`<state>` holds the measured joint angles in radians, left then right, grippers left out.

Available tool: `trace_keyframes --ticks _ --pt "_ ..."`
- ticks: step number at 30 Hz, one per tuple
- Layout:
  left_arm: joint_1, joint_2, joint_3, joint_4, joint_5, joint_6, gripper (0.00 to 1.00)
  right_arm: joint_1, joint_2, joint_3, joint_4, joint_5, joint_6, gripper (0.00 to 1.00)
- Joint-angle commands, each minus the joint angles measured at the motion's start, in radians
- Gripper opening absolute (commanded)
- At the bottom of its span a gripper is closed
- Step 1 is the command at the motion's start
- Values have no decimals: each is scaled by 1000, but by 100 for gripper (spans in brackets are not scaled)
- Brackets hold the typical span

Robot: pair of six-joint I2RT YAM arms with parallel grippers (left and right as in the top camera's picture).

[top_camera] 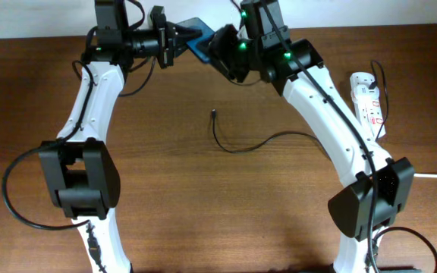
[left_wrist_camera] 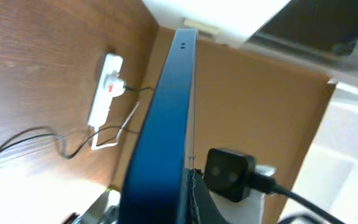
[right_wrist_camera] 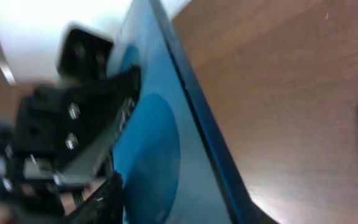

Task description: Plug charger to phone and switch on socket

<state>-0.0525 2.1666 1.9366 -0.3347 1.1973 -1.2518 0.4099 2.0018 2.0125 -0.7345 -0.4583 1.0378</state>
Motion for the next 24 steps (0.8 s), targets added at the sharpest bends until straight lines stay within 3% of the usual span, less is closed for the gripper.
trace_keyframes --ticks 1,7,12,19,21,22,24 --pt "69 -20 16 -69 -68 443 0 -59 8 -19 -144 97 -486 44" --pt "139 -20 13 -229 -37 611 0 -99 8 -19 -256 124 -623 54" --pt "141 -20 9 -276 90 618 0 -88 57 -20 -311 164 -668 53" --pt "166 -17 -23 -318 79 663 0 -24 197 -20 -290 128 -780 53" --pt "180 -16 -25 -325 79 663 0 -22 209 -20 -270 66 -801 53" --pt "185 -16 -25 -326 79 663 0 -41 210 -20 -259 -91 -907 53" --pt "197 -16 -25 -329 87 663 0 -117 206 -17 -259 -300 -974 53"
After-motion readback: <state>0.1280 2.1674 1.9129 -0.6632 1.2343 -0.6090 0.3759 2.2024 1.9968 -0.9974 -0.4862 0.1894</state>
